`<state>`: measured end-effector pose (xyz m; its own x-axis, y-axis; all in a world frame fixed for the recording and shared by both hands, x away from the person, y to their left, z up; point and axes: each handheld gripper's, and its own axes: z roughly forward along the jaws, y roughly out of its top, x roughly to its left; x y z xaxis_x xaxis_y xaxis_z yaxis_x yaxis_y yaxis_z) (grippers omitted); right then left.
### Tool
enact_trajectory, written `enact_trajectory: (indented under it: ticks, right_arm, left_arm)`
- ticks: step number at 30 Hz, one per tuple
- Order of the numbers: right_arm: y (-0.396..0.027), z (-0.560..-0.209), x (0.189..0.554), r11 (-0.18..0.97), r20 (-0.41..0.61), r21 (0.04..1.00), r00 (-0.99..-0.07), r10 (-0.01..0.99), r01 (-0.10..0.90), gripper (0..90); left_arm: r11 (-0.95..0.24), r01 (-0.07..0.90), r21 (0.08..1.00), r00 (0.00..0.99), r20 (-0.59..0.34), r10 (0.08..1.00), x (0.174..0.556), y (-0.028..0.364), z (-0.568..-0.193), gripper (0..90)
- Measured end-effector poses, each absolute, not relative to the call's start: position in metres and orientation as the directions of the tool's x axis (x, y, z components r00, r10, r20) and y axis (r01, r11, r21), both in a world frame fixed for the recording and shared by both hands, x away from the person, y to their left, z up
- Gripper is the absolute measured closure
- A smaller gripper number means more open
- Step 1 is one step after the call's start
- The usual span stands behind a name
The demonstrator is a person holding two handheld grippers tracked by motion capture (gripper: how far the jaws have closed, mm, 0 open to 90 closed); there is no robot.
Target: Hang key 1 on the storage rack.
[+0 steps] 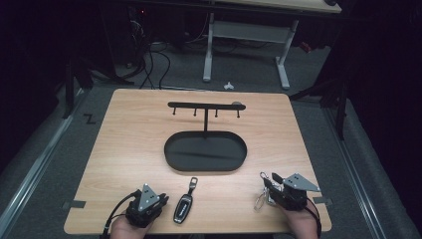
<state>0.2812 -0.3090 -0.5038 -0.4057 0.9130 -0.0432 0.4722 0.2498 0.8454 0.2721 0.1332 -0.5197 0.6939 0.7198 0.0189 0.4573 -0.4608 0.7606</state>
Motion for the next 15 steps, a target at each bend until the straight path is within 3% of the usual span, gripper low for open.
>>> enact_trajectory:
  ticks: [6,15]
  right_arm:
    - [-0.307,-0.502,0.282,0.234,-0.025,0.850,-0.408,0.913,0.472,70.1]
    - [-0.308,-0.503,0.278,0.231,-0.028,0.851,-0.399,0.916,0.472,70.0]
  left_arm:
    - [-0.521,0.436,0.734,0.737,0.041,0.675,0.263,0.116,-0.522,89.4]
    - [-0.575,0.364,0.732,0.808,0.059,0.587,0.257,0.092,-0.521,90.0]
